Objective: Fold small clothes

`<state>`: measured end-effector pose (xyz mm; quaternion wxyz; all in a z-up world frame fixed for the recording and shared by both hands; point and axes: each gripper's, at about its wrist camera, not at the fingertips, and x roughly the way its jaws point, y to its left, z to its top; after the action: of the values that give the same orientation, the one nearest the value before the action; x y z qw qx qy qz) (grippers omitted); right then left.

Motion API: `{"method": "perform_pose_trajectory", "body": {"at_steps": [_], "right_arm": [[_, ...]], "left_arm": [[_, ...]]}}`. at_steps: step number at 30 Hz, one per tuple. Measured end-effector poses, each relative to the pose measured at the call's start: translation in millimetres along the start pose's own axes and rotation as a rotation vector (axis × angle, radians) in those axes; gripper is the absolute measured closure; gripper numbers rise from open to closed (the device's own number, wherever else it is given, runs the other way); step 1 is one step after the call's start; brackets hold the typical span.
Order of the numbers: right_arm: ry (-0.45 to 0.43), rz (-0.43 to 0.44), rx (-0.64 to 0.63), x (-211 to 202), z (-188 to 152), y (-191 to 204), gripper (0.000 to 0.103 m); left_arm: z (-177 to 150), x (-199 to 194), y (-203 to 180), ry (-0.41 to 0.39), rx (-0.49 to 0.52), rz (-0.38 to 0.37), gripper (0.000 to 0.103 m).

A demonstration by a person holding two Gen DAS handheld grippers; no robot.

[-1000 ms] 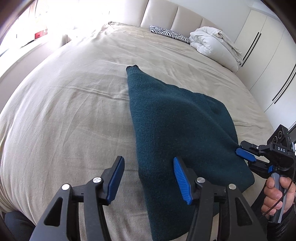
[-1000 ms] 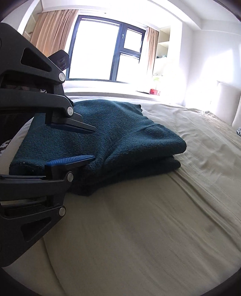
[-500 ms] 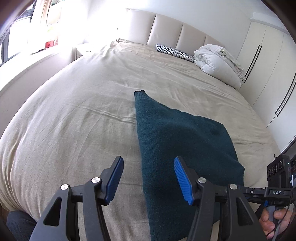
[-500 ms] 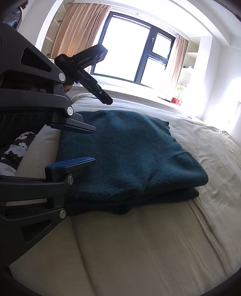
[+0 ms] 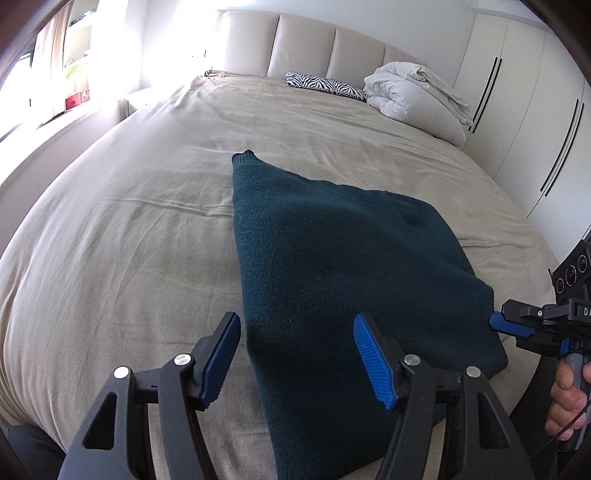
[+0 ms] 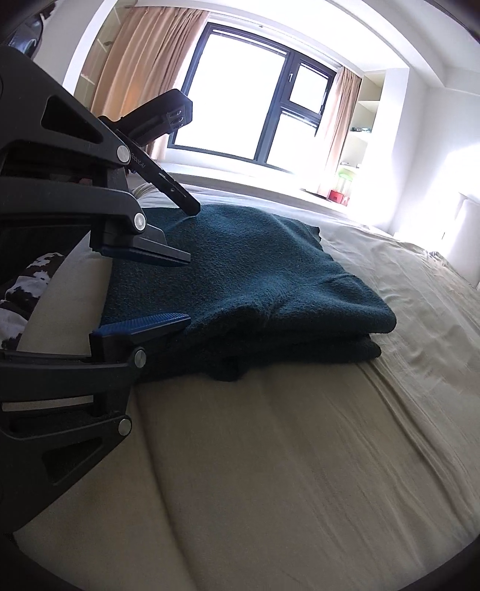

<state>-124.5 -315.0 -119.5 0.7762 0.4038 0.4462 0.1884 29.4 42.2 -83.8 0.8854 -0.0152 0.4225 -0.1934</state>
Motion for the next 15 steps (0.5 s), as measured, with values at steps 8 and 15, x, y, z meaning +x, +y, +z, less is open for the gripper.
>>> {"method": "perform_pose_trajectory", "body": {"at_steps": [8,15], "right_arm": [[-0.041,0.052,0.008,11.5,28.9,18.7,0.077],[-0.089,0.042,0.110,34.9,47.1,-15.8,0.078]], "left_arm": [[-8.4,7.9,-2.6,0.021,0.010,-0.003,0.034],[-11.0,8.0,-5.7,0.015,0.014,-0.003,0.033]]}}
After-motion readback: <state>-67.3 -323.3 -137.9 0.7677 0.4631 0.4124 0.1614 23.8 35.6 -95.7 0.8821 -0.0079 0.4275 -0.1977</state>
